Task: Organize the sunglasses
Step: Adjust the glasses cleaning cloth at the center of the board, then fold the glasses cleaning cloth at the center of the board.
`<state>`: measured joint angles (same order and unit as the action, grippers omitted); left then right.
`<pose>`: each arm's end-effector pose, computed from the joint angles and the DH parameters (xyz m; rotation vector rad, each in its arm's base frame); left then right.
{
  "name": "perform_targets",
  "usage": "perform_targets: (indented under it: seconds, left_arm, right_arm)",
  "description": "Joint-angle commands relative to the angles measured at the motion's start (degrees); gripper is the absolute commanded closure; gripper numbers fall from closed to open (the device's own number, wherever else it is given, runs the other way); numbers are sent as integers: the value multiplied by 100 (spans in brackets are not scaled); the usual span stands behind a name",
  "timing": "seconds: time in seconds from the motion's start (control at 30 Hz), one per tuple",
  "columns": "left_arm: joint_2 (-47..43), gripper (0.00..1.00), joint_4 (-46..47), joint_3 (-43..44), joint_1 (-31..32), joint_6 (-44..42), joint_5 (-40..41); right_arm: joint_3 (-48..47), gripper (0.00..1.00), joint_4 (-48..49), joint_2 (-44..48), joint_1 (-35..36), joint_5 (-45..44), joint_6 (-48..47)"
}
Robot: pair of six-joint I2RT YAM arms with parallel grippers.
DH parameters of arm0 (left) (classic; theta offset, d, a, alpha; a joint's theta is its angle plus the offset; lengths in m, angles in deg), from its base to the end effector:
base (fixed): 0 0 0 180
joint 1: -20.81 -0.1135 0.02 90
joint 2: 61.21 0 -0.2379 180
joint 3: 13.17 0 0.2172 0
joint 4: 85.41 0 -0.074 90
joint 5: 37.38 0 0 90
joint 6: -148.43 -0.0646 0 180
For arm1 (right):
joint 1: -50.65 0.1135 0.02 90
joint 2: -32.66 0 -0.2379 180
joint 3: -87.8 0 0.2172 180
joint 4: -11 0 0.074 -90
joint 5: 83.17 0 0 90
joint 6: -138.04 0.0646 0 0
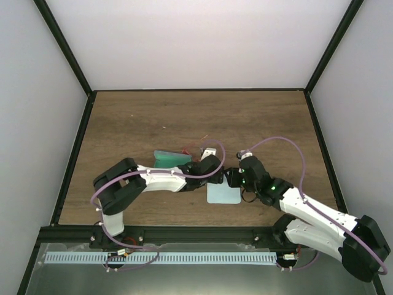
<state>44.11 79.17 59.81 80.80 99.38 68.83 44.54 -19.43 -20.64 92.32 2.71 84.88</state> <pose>0.1946 -0.3008 0.1260 0.2687 2.4059 -0.5011 0.1503 0.1275 0.1765 -0.0602 2.3560 0.6222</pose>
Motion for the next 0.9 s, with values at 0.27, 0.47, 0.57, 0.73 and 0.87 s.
perform_targets:
  seconds: [0.27, 0.47, 0.57, 0.73, 0.87]
  left_arm:
    - [223, 16, -198, 368, -538, -471, 27]
    - [231, 21, -185, 250, -284, -535, -206]
    - [242, 23, -236, 224, -173, -422, -223]
    - [243, 36, -260, 102, -121, -138, -300]
    - [216, 37, -458, 184, -68, -129, -119]
  right_arm:
    - [-580, 72, -98, -778, -498, 103, -332]
    - [-808, 74, -487, -1403, -579, -927, -224]
    - [-640, 71, -282, -1545, -585, -985, -168]
    - [-672, 71, -226, -2077, -590, -1047, -163]
    - [-683, 71, -213, -2243, -589, -1015, -193]
